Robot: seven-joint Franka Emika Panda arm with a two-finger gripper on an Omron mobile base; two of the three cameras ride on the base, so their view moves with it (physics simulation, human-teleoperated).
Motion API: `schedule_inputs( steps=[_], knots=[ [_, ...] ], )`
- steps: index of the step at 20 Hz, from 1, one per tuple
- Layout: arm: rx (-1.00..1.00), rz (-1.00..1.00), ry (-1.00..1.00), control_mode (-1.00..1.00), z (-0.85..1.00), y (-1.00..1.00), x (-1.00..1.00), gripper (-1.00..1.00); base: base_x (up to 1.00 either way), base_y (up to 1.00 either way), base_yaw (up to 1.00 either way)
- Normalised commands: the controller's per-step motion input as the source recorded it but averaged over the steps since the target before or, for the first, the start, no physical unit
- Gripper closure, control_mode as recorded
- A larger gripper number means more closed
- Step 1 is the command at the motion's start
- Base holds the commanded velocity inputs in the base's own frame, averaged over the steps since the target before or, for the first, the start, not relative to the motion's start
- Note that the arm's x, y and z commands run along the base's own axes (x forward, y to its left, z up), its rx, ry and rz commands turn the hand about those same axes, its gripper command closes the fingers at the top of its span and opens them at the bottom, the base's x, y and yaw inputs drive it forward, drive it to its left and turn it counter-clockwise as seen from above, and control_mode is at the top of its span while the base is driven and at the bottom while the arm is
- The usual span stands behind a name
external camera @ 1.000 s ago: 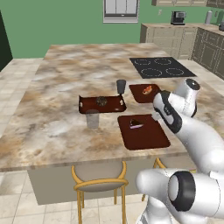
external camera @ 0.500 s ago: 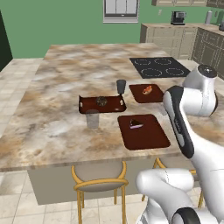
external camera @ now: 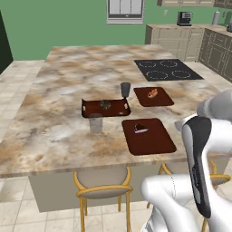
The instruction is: Take the cakes from the fridge and place them on the empty tray on the dining counter.
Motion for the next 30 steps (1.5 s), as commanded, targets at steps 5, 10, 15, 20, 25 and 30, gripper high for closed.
schedule_inputs(
  steps=[5,10,15,20,25,30],
  knots=[
    [0.04,-0.07,-0.35,-1.00,0.34,0.01,-0.93,-1.00,0.00,0.00,0.00],
    [0.05,0.00,-0.19,-1.00,0.07,0.00,-0.51,-1.00,0.00,0.00,0.00],
    [-0.01,0.00,-0.16,-1.00,-0.19,0.10,-0.15,-1.00,0.00,0.00,0.00],
    [0.00,0.00,-0.44,-1.00,-0.54,0.04,-0.23,-1.00,0.00,0.00,0.00],
    [0.00,0.00,-0.16,1.00,-0.12,0.00,-0.08,-1.00,0.00,0.00,0.00],
    [0.00,0.00,0.00,1.00,0.00,0.00,0.00,-1.00,-0.05,0.00,0.00]
  ],
)
